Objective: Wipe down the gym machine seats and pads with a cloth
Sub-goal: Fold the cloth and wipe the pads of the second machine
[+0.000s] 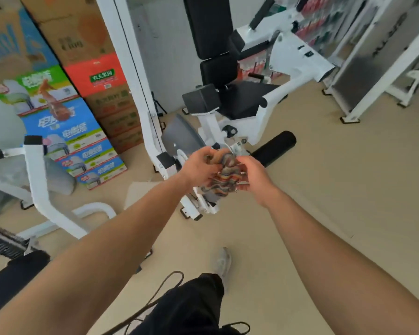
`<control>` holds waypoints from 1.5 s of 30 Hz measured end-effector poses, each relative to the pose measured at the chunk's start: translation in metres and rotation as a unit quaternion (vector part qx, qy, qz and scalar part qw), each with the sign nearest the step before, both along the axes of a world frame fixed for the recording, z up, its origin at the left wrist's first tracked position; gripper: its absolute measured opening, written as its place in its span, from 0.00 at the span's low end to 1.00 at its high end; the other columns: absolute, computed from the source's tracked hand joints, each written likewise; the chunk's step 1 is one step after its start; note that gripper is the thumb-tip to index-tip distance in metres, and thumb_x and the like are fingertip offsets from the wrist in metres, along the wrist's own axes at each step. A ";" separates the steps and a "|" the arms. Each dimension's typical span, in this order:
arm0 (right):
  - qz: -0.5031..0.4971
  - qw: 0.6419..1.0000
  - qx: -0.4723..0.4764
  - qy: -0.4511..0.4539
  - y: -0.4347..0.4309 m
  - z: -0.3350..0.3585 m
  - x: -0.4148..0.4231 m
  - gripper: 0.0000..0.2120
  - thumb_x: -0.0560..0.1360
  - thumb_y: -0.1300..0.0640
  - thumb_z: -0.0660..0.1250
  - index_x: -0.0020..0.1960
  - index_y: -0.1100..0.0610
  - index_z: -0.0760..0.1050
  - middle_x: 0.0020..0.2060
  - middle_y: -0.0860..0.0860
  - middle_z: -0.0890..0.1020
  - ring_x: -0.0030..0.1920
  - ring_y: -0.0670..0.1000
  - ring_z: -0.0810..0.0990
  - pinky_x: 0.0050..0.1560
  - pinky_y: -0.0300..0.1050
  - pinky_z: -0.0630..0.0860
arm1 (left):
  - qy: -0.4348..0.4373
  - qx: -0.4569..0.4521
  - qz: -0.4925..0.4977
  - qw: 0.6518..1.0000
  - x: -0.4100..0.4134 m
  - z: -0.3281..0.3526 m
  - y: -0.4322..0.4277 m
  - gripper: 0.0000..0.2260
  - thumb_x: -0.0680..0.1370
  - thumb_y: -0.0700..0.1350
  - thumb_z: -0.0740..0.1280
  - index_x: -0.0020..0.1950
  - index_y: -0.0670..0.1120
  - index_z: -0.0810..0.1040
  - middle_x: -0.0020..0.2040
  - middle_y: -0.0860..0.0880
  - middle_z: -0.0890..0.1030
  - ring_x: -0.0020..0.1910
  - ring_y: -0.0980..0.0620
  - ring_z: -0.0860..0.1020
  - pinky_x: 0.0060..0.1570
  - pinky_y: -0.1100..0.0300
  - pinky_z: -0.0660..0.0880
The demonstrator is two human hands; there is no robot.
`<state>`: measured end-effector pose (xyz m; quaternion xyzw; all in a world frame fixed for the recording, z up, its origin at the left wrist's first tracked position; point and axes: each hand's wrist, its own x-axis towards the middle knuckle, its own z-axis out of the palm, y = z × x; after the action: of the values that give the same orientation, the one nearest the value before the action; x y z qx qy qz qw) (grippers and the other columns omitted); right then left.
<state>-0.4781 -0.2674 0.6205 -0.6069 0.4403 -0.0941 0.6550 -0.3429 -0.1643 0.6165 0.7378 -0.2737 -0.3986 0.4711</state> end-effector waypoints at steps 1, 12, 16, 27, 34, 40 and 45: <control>-0.004 1.000 0.000 -0.003 -0.023 0.002 -0.002 0.10 0.81 0.50 0.58 0.57 0.52 0.75 0.50 0.53 0.81 0.46 0.52 0.80 0.43 0.46 0.75 | -0.007 -0.011 -0.012 1.000 -0.004 0.001 -0.026 0.12 0.72 0.32 0.68 0.47 0.49 0.76 0.50 0.36 0.83 0.48 0.37 0.83 0.52 0.42 0.82; -0.033 0.970 -0.214 0.107 -0.267 0.003 -0.040 0.10 0.77 0.60 0.63 0.42 0.49 0.80 0.34 0.44 0.80 0.38 0.49 0.77 0.37 0.43 0.69 | -0.093 0.017 -0.076 0.993 -0.036 -0.023 -0.300 0.13 0.72 0.39 0.67 0.52 0.56 0.75 0.42 0.47 0.86 0.44 0.46 0.84 0.48 0.47 0.82; -0.060 0.956 -0.253 0.134 -0.350 0.003 -0.065 0.09 0.76 0.59 0.65 0.49 0.56 0.84 0.43 0.51 0.86 0.44 0.53 0.81 0.44 0.47 0.74 | -0.161 0.045 -0.098 0.981 -0.056 -0.026 -0.383 0.14 0.72 0.43 0.67 0.57 0.53 0.79 0.45 0.51 0.85 0.47 0.50 0.83 0.48 0.53 0.80; -0.003 0.941 -0.295 0.167 -0.622 0.001 -0.164 0.08 0.74 0.56 0.67 0.40 0.58 0.80 0.37 0.48 0.79 0.42 0.52 0.77 0.44 0.44 0.70 | -0.250 0.074 -0.089 0.961 -0.128 -0.034 -0.628 0.06 0.73 0.52 0.70 0.47 0.52 0.78 0.42 0.51 0.83 0.44 0.48 0.80 0.43 0.56 0.76; 0.079 0.941 -0.281 0.169 -0.781 0.022 -0.184 0.14 0.69 0.49 0.60 0.34 0.59 0.74 0.34 0.54 0.79 0.37 0.55 0.77 0.40 0.51 0.73 | -0.269 0.078 -0.063 0.958 -0.154 -0.032 -0.768 0.09 0.74 0.52 0.70 0.39 0.51 0.74 0.45 0.48 0.78 0.45 0.47 0.78 0.40 0.56 0.71; 0.073 0.949 -0.260 0.160 -0.914 -0.001 -0.161 0.11 0.79 0.48 0.63 0.43 0.54 0.76 0.36 0.47 0.79 0.40 0.49 0.77 0.39 0.45 0.69 | -0.254 0.056 -0.026 0.965 -0.133 -0.042 -0.885 0.10 0.74 0.51 0.69 0.46 0.45 0.81 0.52 0.52 0.77 0.47 0.51 0.76 0.47 0.56 0.75; 0.099 0.944 -0.261 0.174 -1.026 -0.021 -0.119 0.12 0.81 0.47 0.63 0.41 0.51 0.73 0.39 0.46 0.78 0.46 0.52 0.77 0.45 0.45 0.67 | -0.140 0.061 -0.026 0.988 -0.097 -0.064 -0.992 0.11 0.70 0.49 0.70 0.35 0.46 0.71 0.32 0.48 0.72 0.32 0.49 0.72 0.34 0.57 0.68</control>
<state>-0.5968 -1.2932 0.5995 -0.8040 0.4447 -0.0333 0.3932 -0.4402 -1.1564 0.5528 0.8064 -0.3313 -0.3193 0.3717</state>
